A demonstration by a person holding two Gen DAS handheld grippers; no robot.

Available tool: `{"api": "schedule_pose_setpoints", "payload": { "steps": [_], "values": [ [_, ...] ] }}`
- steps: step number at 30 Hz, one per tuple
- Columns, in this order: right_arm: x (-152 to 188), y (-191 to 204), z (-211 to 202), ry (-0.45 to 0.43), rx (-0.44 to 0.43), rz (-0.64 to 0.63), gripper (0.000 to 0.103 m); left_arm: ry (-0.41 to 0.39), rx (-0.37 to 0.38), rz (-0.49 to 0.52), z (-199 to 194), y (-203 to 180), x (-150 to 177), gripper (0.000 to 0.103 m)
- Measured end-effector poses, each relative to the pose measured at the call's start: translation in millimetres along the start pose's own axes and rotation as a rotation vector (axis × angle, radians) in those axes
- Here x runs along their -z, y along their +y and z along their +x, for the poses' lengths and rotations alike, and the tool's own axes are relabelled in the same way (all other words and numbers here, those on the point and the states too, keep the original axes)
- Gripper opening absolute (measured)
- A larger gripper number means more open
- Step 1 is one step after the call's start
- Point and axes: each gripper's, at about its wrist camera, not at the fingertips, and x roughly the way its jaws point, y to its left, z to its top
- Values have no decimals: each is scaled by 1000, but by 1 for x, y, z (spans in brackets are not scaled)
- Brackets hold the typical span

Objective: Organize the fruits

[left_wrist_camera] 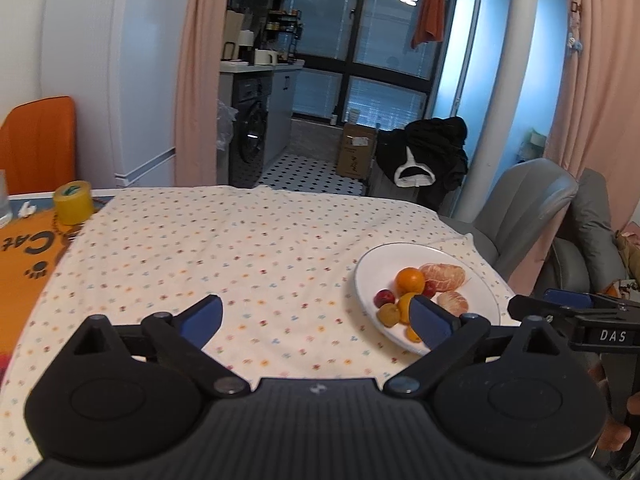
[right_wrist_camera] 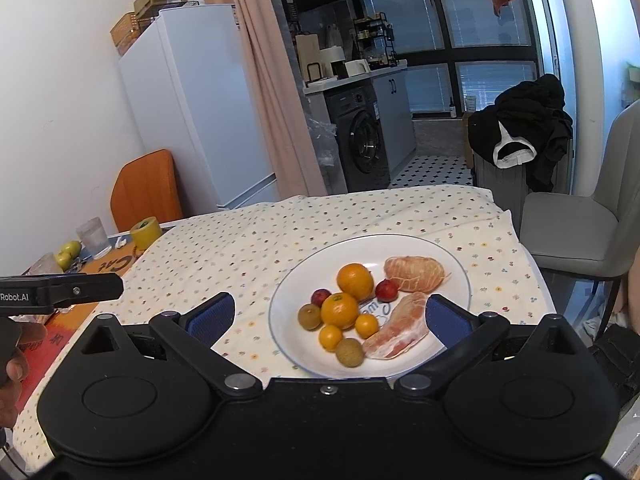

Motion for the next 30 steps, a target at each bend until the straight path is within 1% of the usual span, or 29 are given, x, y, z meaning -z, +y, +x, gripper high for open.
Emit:
{"api": "schedule_pose_setpoints", "payload": {
  "steps": [7, 10, 15, 18, 22, 26, 30],
  "values": [
    [4, 12, -9, 6, -19, -22, 103, -7, -41, -19, -21, 14, 8, 100],
    [5, 16, -13, 15, -30, -26, 103, -12, -53, -28, -30, 19, 12, 103],
    [9, 25, -19, 32, -46, -38, 103, -6, -70, -43, -42, 27, 20, 103],
    [11, 29, -25, 39, -43, -40, 103, -11, -82, -45, -52, 29, 24, 103],
    [13, 37, -34, 48, -60, -39, 103, -22, -106, -58, -67, 34, 30, 103],
    [13, 45, -43, 52, -84, -41, 103, -21, -121, -58, -79, 39, 34, 103],
    [14, 51, -54, 47, -97, -37, 103, -23, -139, -36, -90, 40, 39, 103]
  ]
}}
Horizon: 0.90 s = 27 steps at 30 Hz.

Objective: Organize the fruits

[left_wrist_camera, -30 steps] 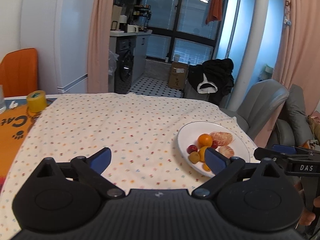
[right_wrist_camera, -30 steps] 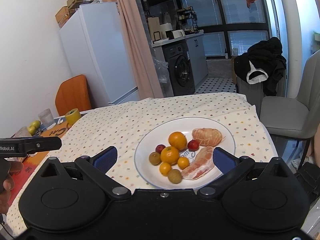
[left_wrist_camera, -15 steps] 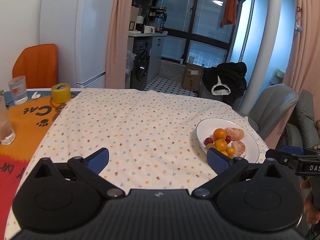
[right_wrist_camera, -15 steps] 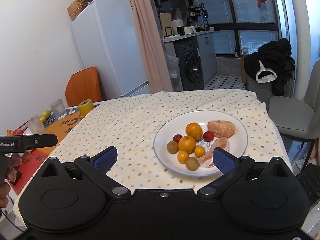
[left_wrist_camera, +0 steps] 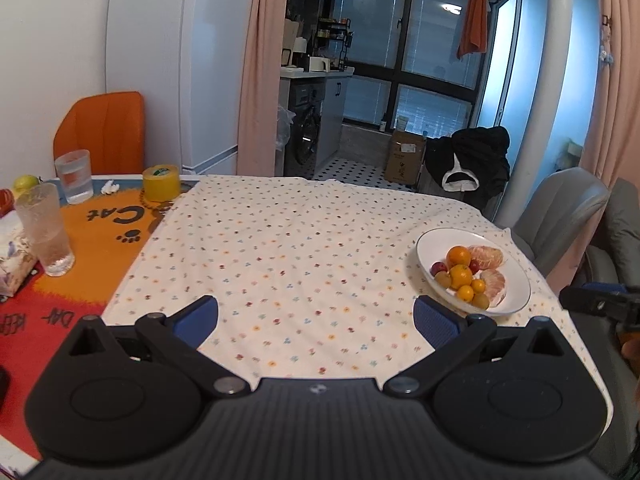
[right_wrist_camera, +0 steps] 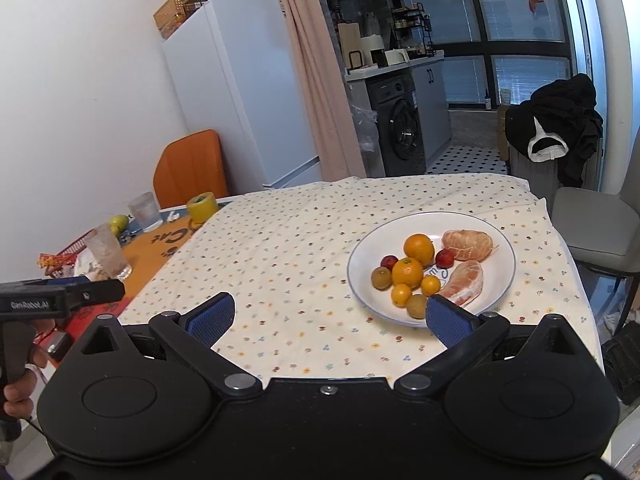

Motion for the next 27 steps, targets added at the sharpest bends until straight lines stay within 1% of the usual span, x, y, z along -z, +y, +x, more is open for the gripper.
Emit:
{"api": "schedule_pose_setpoints", "payload": {
  "steps": [4, 7, 10, 14, 17, 23, 27],
  "values": [
    [2, 9, -8, 5, -9, -13, 103, -14, -14, -3, -11, 5, 4, 103],
    [4, 17, -12, 24, -52, -32, 103, -18, -26, -4, -18, 8, 6, 103],
    [5, 22, -14, 50, -72, -44, 103, -15, -47, 3, -22, 11, 6, 103],
    [5, 25, -15, 47, -78, -44, 103, -1, -35, -8, -25, 16, 6, 103],
    [6, 30, -16, 46, -69, -70, 103, -6, -52, 12, -28, 15, 9, 103],
    [6, 37, -20, 34, -89, -91, 103, -3, -62, 19, -29, 16, 11, 103],
    [6, 38, -21, 30, -95, -96, 103, 1, -52, 24, -28, 15, 13, 103]
  ]
}}
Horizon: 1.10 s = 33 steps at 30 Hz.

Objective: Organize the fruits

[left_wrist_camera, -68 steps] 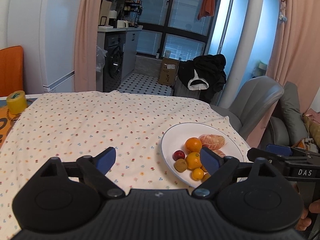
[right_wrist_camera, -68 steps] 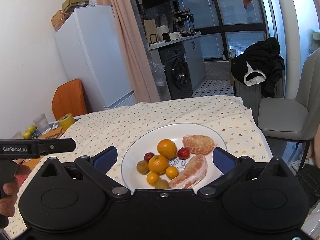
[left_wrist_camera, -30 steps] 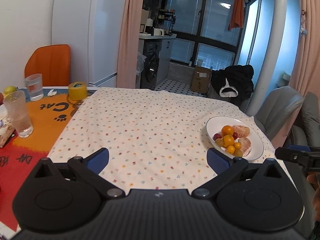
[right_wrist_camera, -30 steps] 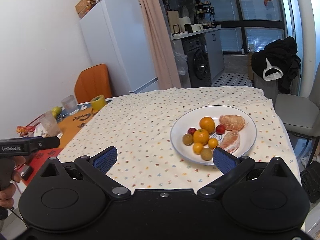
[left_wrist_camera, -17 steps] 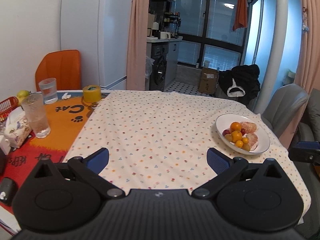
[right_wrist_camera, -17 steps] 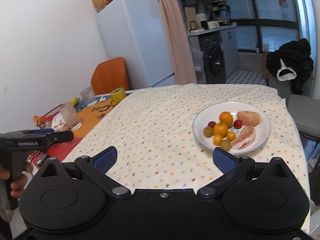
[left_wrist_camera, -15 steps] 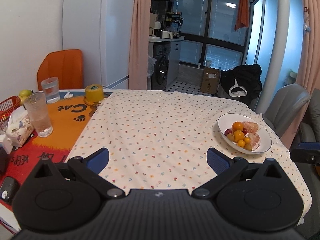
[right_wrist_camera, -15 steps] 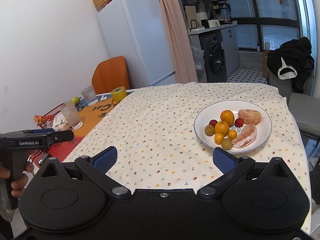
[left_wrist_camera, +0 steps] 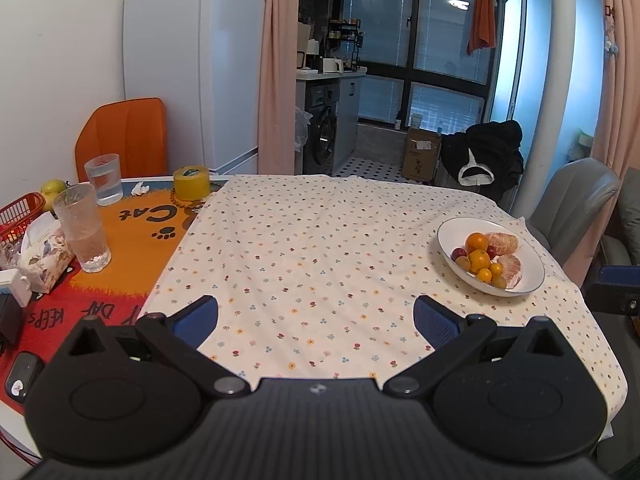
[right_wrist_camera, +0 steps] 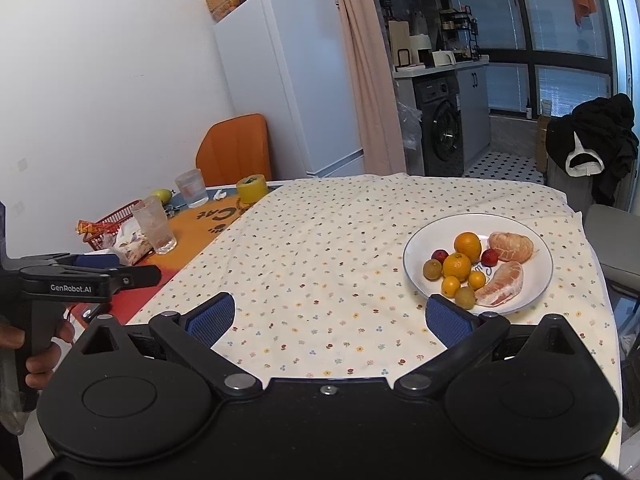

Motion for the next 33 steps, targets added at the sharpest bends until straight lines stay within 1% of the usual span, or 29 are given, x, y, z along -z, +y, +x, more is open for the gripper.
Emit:
{"api": "schedule_pose_setpoints", "payload": {
  "steps": [14, 33],
  "values": [
    [1, 1, 3, 9, 7, -5, 103, -2, 8, 8, -2, -3, 1, 103],
    [2, -1, 3, 12, 9, -6, 103, -4, 1, 2, -3, 0, 0, 103]
  ]
}}
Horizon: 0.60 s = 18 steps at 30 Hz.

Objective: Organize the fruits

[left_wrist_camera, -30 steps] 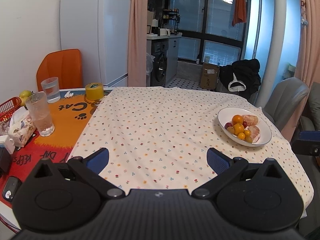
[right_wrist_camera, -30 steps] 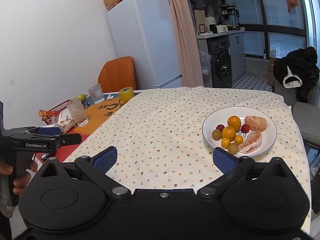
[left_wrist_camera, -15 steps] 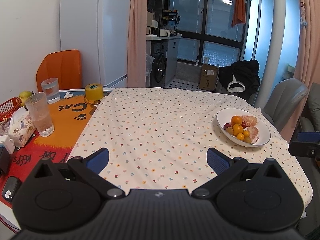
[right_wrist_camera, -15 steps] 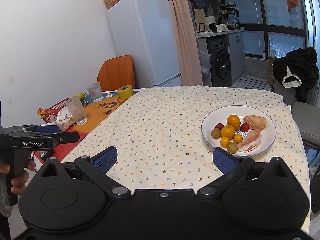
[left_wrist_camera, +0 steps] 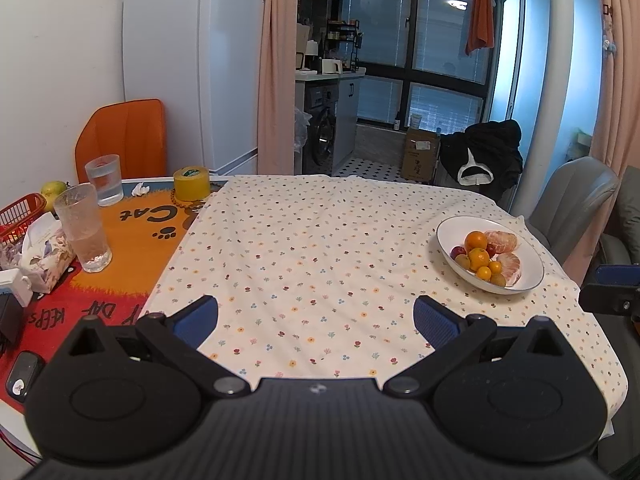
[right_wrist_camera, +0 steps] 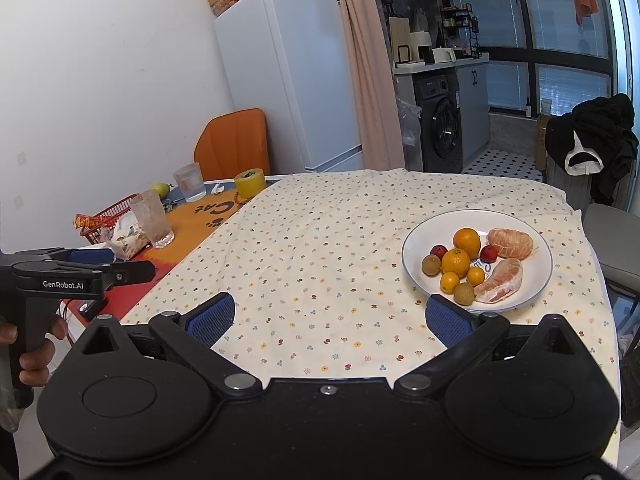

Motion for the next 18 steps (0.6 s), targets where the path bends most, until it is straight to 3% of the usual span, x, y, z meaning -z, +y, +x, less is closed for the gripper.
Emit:
{"api": "schedule_pose_setpoints", "payload": {
  "steps": [18],
  "values": [
    [2, -1, 2, 3, -8, -4, 103, 4, 9, 12, 1, 0, 2, 103]
  ]
}}
